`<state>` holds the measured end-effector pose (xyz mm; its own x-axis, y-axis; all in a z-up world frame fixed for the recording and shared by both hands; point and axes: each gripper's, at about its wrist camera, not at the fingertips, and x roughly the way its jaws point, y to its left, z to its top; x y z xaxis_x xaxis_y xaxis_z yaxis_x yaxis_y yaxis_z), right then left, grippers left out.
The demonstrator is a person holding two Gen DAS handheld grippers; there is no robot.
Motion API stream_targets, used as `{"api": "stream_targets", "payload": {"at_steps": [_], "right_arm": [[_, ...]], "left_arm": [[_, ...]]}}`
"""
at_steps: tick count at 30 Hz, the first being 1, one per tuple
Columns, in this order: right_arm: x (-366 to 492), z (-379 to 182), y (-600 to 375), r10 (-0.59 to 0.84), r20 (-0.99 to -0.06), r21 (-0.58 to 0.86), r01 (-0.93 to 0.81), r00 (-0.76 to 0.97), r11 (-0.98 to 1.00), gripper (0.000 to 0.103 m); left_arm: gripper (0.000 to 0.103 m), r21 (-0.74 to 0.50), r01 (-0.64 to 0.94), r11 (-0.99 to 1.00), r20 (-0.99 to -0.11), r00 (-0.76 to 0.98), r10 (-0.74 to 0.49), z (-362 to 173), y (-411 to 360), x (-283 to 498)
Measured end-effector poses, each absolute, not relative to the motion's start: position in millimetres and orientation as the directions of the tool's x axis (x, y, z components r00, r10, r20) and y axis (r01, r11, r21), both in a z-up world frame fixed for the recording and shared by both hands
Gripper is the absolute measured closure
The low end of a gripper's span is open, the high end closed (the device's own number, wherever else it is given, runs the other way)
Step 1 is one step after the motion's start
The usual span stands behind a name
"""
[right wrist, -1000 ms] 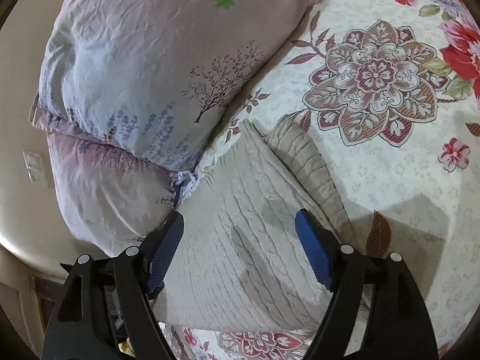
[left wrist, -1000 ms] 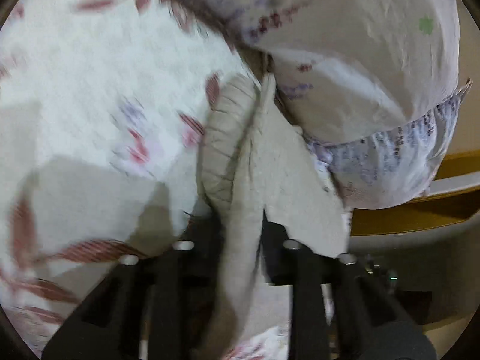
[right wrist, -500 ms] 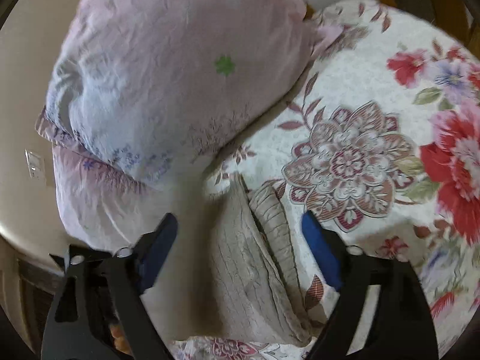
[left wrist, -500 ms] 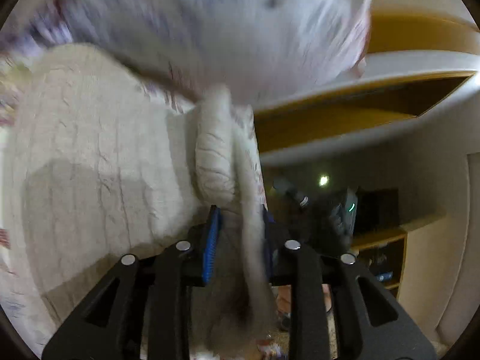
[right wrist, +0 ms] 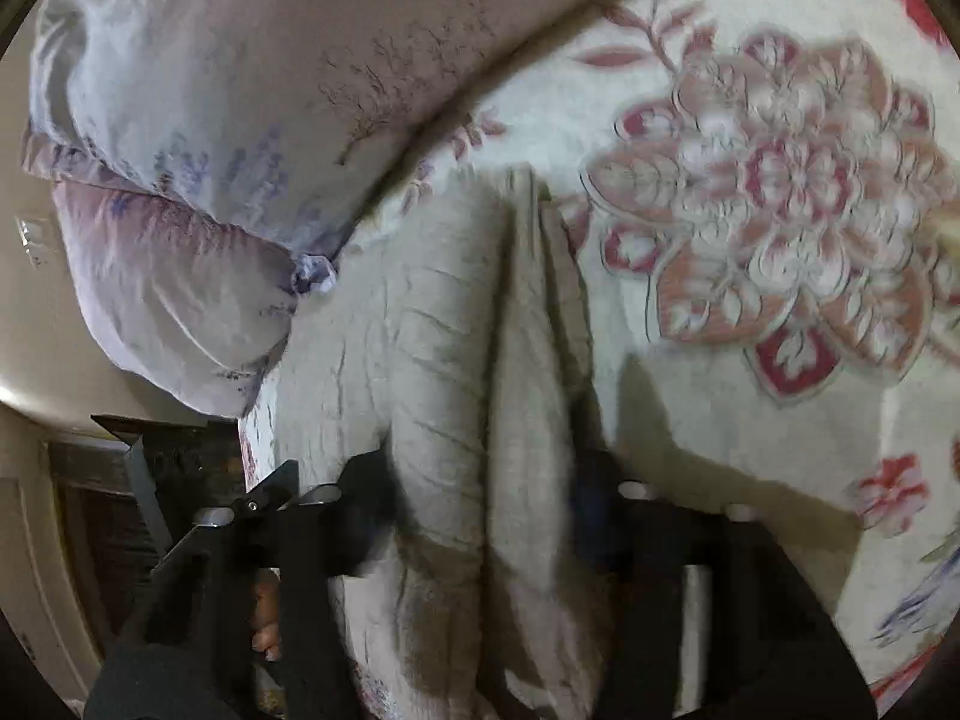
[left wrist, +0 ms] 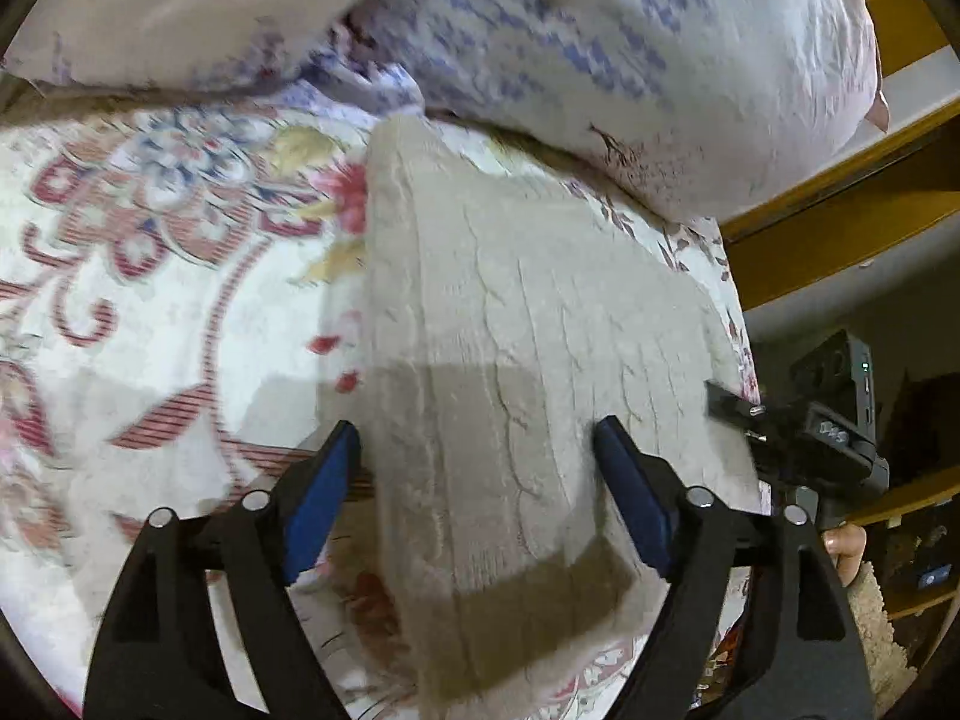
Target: Fold small clothes
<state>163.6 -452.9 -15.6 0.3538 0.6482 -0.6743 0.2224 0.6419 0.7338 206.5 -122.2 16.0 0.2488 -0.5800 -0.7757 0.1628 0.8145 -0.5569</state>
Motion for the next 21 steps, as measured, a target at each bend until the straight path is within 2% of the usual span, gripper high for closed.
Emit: {"api": "stream_targets", "payload": {"at_steps": [1,3,4,5,7,9,11,13,14,15,16,17,18,19,20,21], "right_arm": [[162,-15,-451,0.649,-0.668,0.739,0.215,0.365,0.639,0.066],[158,-6,-443,0.627,-0.67,0.731,0.203,0.397,0.652,0.069],[158,0,-437,0.623,-0.663,0.732,0.189,0.415,0.654,0.07],[158,11,-429,0.628,-0.643,0.743,0.158,0.439,0.65,0.071],[161,24,-414,0.649,-0.606,0.764,0.108,0.459,0.636,0.072],[171,35,-386,0.67,-0.594,0.763,0.046,0.445,0.645,0.072],[186,37,-350,0.611,-0.681,0.676,0.025,0.403,0.737,0.06],[192,44,-335,0.46,-0.76,0.543,0.059,0.459,0.838,0.058],[191,50,-335,0.435,-0.747,0.538,0.072,0.502,0.84,0.057],[191,55,-333,0.472,-0.696,0.593,0.062,0.541,0.803,0.057],[194,55,-328,0.49,-0.689,0.607,0.056,0.535,0.793,0.057],[200,53,-320,0.496,-0.705,0.6,0.054,0.508,0.798,0.057],[209,45,-309,0.485,-0.745,0.569,0.058,0.459,0.82,0.057],[216,35,-299,0.482,-0.773,0.553,0.065,0.413,0.831,0.065],[224,25,-289,0.481,-0.789,0.545,0.072,0.382,0.835,0.092],[227,23,-288,0.453,-0.793,0.529,0.092,0.407,0.844,0.092]], "left_arm": [[0.026,-0.564,0.17,0.808,-0.763,0.268,-0.588,18,-125,209],[0.041,-0.576,0.171,0.799,-0.755,0.263,-0.601,18,-127,215],[0.056,-0.601,0.166,0.782,-0.739,0.259,-0.622,21,-121,218],[0.064,-0.626,0.164,0.762,-0.718,0.26,-0.646,21,-109,217],[0.066,-0.666,0.18,0.724,-0.662,0.303,-0.685,38,-78,212],[0.065,-0.621,0.21,0.755,-0.659,0.381,-0.648,56,-52,205],[0.053,-0.535,0.203,0.82,-0.706,0.426,-0.566,63,-33,208],[0.051,-0.393,0.144,0.908,-0.777,0.476,-0.412,68,-15,212],[0.045,-0.378,0.137,0.916,-0.771,0.501,-0.393,74,-7,209],[0.04,-0.382,0.134,0.914,-0.757,0.523,-0.393,78,2,205],[0.027,-0.377,0.131,0.917,-0.744,0.546,-0.384,84,7,201],[0.022,-0.358,0.136,0.924,-0.732,0.573,-0.368,90,11,194],[0.022,-0.34,0.145,0.929,-0.73,0.583,-0.358,94,10,188],[0.02,-0.32,0.15,0.936,-0.73,0.59,-0.344,95,11,183],[0.016,-0.3,0.153,0.942,-0.732,0.596,-0.33,98,12,177],[0.013,-0.283,0.157,0.946,-0.734,0.6,-0.319,98,8,171]]}}
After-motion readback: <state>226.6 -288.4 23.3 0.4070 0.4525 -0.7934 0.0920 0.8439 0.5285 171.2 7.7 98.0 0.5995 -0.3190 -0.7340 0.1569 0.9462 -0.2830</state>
